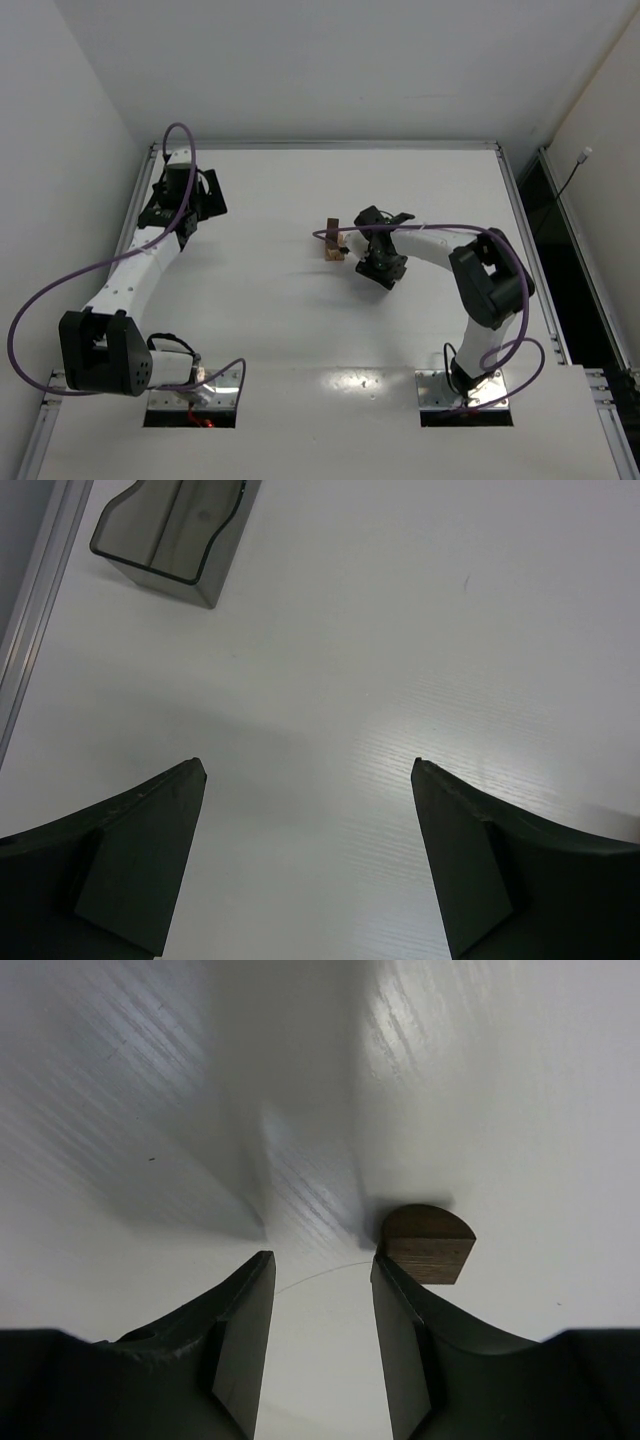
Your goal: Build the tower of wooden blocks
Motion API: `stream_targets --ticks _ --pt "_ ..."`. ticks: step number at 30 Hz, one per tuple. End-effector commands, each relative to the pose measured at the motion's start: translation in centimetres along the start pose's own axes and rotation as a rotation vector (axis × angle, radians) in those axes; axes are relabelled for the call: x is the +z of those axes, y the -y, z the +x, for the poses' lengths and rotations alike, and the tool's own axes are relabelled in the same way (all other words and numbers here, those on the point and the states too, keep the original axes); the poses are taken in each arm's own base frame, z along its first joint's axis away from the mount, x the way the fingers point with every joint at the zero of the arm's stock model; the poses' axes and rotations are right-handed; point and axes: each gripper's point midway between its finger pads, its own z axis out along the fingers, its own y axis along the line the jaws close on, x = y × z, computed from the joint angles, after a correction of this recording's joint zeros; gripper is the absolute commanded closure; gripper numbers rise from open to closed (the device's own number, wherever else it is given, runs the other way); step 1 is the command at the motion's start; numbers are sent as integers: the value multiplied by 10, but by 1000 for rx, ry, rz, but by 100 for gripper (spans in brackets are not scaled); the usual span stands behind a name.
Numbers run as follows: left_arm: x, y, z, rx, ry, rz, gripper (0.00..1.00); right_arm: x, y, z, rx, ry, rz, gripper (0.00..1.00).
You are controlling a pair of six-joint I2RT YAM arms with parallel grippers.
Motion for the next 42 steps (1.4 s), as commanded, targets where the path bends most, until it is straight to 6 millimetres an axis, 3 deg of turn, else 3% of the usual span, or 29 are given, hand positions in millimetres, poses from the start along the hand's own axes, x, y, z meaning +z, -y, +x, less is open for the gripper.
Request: stream_targets --ticks 1,6,12,27,42 --pt "-3 7 -22 -20 59 12 19 -27 19 -22 15 89 78 59" --pt "0 9 -19 -17 48 19 19 -40 31 -27 29 107 123 58" --pt "0 9 -19 -26 48 19 19 -41 38 -23 22 88 158 58" --pt "4 10 -18 -23 38 16 19 -18 53 -7 42 13 144 58" --pt "11 10 -15 -18 24 2 19 -3 46 -7 27 -7 100 58"
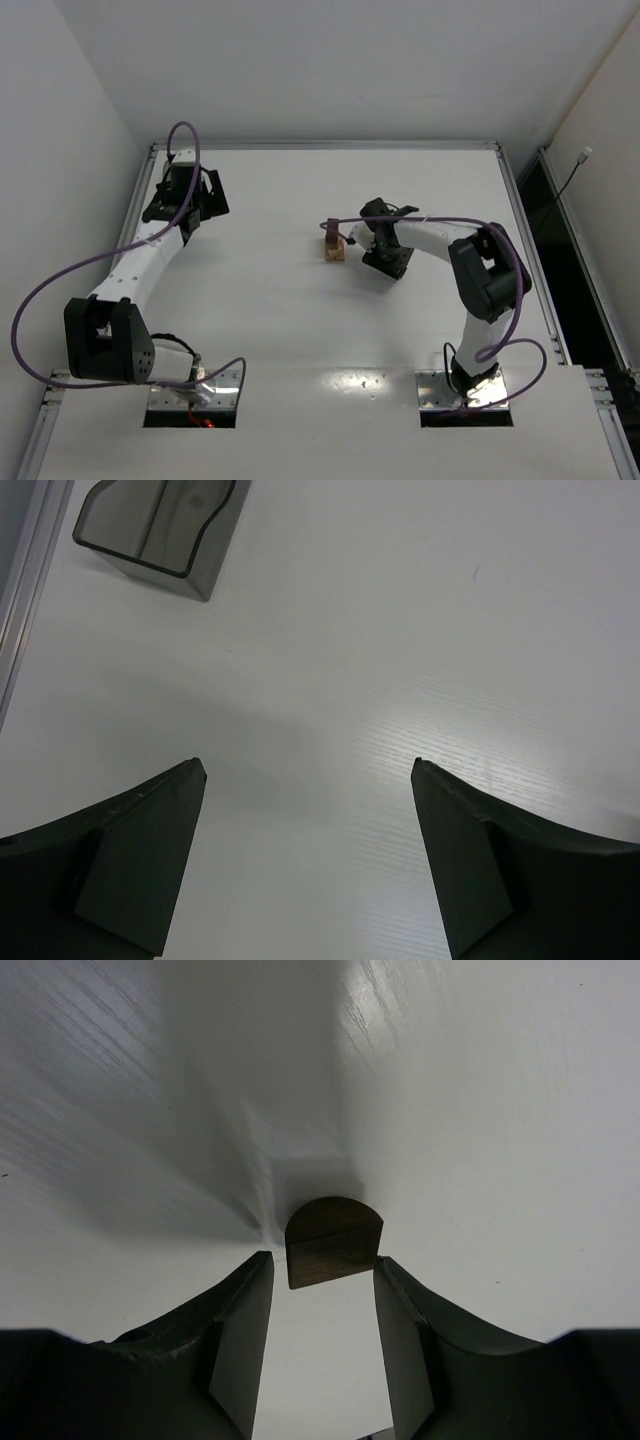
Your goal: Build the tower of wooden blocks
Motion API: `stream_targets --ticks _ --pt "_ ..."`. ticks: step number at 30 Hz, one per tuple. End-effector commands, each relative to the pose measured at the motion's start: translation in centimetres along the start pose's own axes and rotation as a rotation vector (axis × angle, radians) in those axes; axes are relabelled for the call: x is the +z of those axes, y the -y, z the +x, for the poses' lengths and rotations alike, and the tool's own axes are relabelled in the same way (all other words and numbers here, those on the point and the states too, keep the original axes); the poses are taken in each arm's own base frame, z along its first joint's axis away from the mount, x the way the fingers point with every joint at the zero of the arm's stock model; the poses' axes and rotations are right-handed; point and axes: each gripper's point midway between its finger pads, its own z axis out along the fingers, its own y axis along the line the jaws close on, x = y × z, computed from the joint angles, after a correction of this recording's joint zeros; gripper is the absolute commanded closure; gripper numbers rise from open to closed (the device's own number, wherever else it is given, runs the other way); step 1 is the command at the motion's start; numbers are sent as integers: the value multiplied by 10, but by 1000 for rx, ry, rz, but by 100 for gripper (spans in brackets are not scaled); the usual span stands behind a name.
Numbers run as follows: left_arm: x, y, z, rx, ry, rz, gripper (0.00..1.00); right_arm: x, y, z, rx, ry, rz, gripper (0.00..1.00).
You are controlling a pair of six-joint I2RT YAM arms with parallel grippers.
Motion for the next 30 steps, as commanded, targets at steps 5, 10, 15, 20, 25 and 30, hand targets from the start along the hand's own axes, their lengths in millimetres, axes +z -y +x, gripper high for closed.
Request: stream_targets --ticks 5,10,15,20,25,30 --pt "-2 8 -22 -24 57 11 19 0 4 -12 -1 29 -4 58" --pt "-2 6 -22 -25 59 3 19 7 3 -13 -4 12 -14 58" --pt "-3 7 -26 -27 68 5 19 7 7 -17 6 25 -16 72" --pt "-3 7 -26 -27 68 5 19 9 6 -10 20 0 -29 100" --pt "-10 5 -27 -30 75 7 19 -15 7 -16 63 50 -71 100" --pt "-39 25 -19 -5 101 149 19 -75 -15 -46 211 270 -368 100"
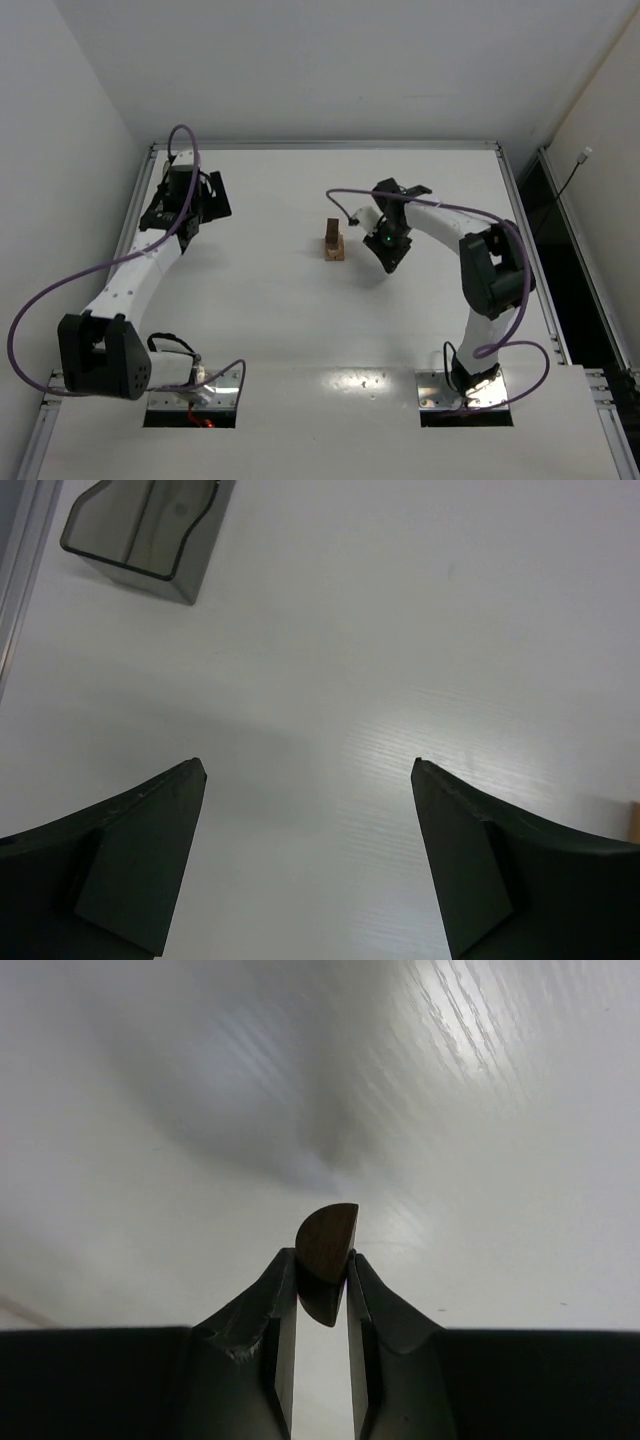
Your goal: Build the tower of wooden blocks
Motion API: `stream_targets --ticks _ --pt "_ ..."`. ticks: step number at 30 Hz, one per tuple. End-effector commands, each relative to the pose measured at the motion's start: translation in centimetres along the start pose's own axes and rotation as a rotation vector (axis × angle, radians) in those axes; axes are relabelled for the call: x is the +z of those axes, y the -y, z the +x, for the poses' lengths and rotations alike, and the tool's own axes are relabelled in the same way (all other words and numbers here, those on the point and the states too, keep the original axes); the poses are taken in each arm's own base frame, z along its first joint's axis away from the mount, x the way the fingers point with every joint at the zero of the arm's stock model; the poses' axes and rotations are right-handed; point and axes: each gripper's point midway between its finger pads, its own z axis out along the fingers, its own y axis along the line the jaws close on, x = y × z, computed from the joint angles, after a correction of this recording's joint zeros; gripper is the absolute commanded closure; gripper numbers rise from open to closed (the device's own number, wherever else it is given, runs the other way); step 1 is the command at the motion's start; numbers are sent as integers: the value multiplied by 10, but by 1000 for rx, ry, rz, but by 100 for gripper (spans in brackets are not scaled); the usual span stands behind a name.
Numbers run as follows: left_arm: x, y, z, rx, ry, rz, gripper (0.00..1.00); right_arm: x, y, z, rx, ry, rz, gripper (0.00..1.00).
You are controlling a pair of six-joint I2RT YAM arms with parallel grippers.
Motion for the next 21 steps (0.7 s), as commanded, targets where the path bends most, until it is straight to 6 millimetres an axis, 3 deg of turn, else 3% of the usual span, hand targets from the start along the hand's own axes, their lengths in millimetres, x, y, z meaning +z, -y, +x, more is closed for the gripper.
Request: stream_targets --ticks 1,4,5,6,10,14,16,21 --pt "-40 30 -18 37 105 177 19 -76 -31 -56 106 314 -287 100" --pt "-81 62 -12 132 156 430 19 -111 -37 -74 140 420 -434 100" --pt "-92 71 -9 164 165 503 19 -122 -48 -82 129 472 -535 100" --pt "-114 89 -2 205 166 646 19 -129 -54 -87 127 492 -586 100" --pt "-149 122 28 273 107 859 19 -174 -72 -106 164 652 -980 100" --pt "-159 140 39 291 74 946 20 -206 -81 -116 196 772 -1223 100" --pt "-167 150 35 292 72 1002 21 -223 -81 -120 242 789 -1360 100" --pt "-183 188 45 370 38 1112 21 -238 -81 -133 209 783 -1363 100"
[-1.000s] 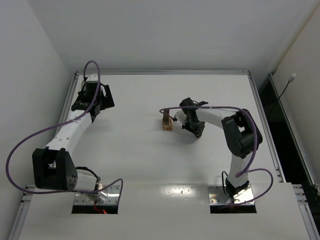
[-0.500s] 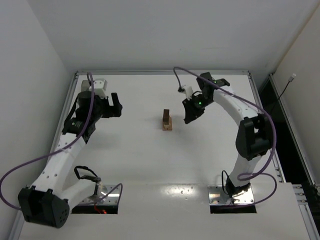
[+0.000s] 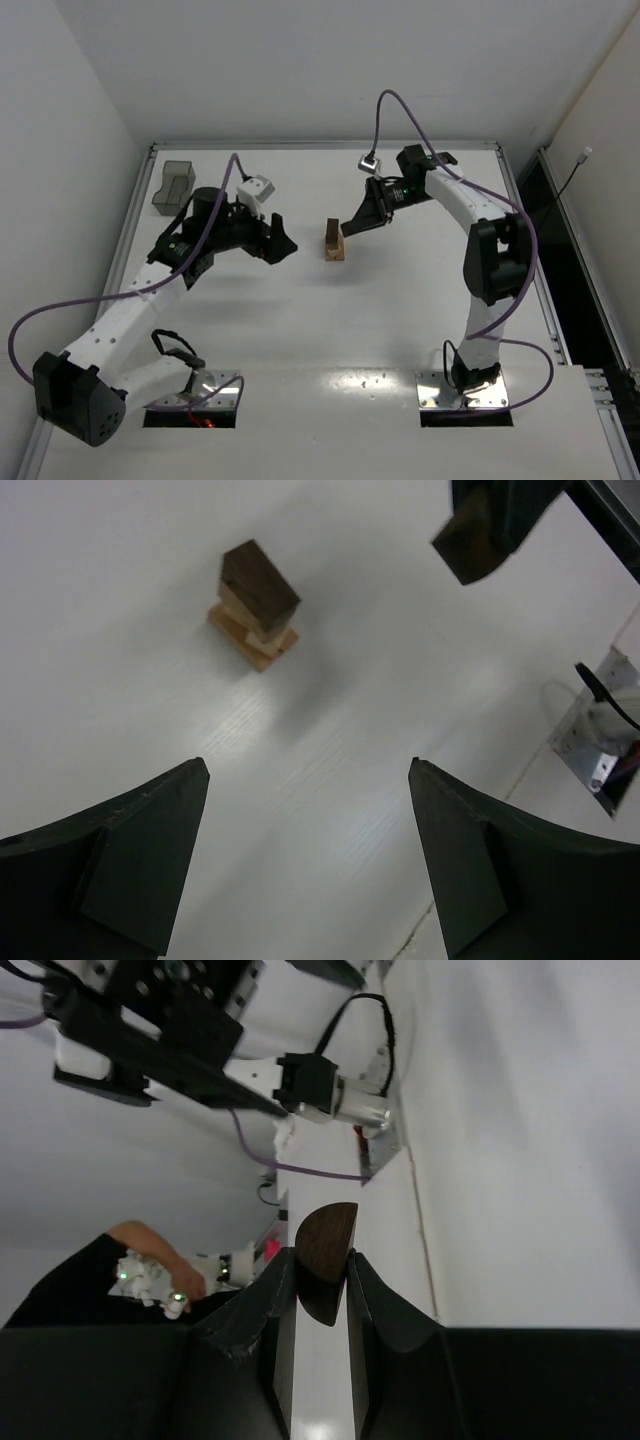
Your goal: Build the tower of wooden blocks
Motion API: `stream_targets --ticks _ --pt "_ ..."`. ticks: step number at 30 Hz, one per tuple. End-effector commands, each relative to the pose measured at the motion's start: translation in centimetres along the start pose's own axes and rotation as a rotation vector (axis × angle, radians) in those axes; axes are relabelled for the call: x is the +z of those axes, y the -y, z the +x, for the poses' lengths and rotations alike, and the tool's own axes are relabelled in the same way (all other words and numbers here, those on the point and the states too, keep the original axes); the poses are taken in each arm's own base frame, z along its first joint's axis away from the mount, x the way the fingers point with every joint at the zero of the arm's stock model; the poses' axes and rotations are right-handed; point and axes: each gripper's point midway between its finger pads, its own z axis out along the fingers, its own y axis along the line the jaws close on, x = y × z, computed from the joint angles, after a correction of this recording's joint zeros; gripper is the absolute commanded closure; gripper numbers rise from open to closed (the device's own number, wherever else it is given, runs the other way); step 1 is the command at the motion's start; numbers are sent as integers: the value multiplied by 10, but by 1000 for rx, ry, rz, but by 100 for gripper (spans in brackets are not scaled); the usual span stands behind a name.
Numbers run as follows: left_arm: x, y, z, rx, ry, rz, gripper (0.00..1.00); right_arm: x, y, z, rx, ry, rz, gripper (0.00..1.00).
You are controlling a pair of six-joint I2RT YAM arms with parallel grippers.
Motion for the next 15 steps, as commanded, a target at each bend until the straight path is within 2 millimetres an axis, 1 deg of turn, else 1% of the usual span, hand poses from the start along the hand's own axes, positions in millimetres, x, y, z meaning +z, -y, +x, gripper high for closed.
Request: stream_targets --ticks 1,2,4,5,6,7,8,9,10,11,12,13,14,15 --pt "10 42 -26 109 36 136 21 -1 -53 -29 -57 56 -233 100" --pt "13 59 -28 145 34 169 21 2 -56 -31 -53 43 -238 100" --pt "23 62 -27 211 21 157 21 4 -58 -30 -35 32 -242 100" --pt "24 67 -33 243 41 150 21 9 -60 -30 -39 18 -248 100" --pt "29 73 -28 283 26 159 21 9 -60 -31 -36 17 -248 100" --pt "29 77 -34 312 46 153 21 9 -58 -30 -21 15 -248 100" --pt "34 81 -30 341 36 138 23 12 -60 -29 -23 7 -252 100" --pt "35 84 -34 389 57 130 26 12 -60 -29 -14 5 -252 100" --pt "37 79 -39 417 75 78 28 13 -58 -28 -7 4 -252 100" --pt "34 90 -36 456 94 89 30 13 -58 -29 -5 3 -252 100" --pt "34 91 -36 510 112 73 31 13 -58 -29 -5 3 -252 100" --pt "33 88 -44 539 155 18 31 13 -58 -29 -5 3 -252 100" --pt "33 91 -42 571 168 6 31 12 -59 -29 6 2 -252 100" --pt "34 96 -32 607 162 11 31 13 -58 -29 -3 3 -252 100"
